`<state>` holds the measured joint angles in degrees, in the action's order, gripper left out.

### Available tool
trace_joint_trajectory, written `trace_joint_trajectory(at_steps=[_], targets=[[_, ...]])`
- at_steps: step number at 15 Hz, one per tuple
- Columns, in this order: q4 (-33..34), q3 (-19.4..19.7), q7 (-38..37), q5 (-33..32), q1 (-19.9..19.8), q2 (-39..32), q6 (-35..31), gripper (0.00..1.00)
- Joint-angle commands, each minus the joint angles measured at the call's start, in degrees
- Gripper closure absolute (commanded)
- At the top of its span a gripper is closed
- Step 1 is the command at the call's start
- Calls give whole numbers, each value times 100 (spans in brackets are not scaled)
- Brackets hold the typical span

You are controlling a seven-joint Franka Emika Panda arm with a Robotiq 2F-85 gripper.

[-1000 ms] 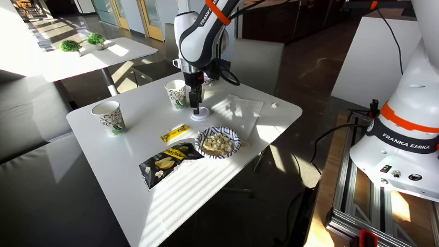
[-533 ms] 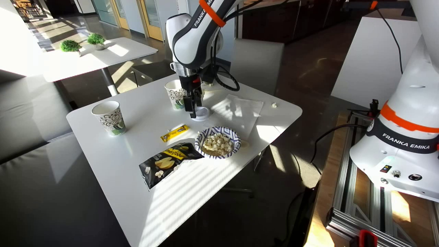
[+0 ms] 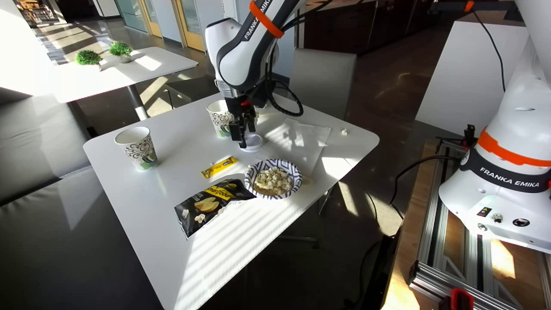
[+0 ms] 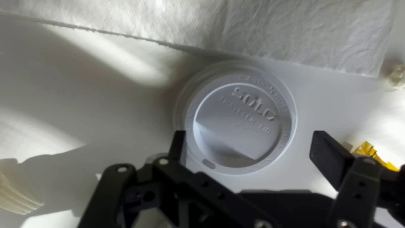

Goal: Put the white lid on top of the coffee cup on the right.

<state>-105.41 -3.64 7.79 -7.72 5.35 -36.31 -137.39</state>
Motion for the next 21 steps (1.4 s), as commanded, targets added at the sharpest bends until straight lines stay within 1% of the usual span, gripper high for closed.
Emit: trace_joint_trajectory(at_steps=[1,5,11,12,13,14,15,16,17,19,21], targets=[[-53,134,-200,-209,139,14,38,0],[-157,165,-219,-290,151,-5,-210,0],[-191,137,-165,-268,113,-101,-298,1],[-196,131,-155,-263,108,-114,-322,16],[-196,131,-153,-263,108,-129,-346,23],[-199,137,-159,-271,114,-136,-372,32],[-204,142,-163,-274,115,-109,-370,38],[-211,148,-173,-279,120,-92,-381,39],[-233,148,-174,-284,123,-55,-392,42],[-280,168,-207,-300,137,22,-408,44],[-339,188,-218,-315,142,164,-371,49]])
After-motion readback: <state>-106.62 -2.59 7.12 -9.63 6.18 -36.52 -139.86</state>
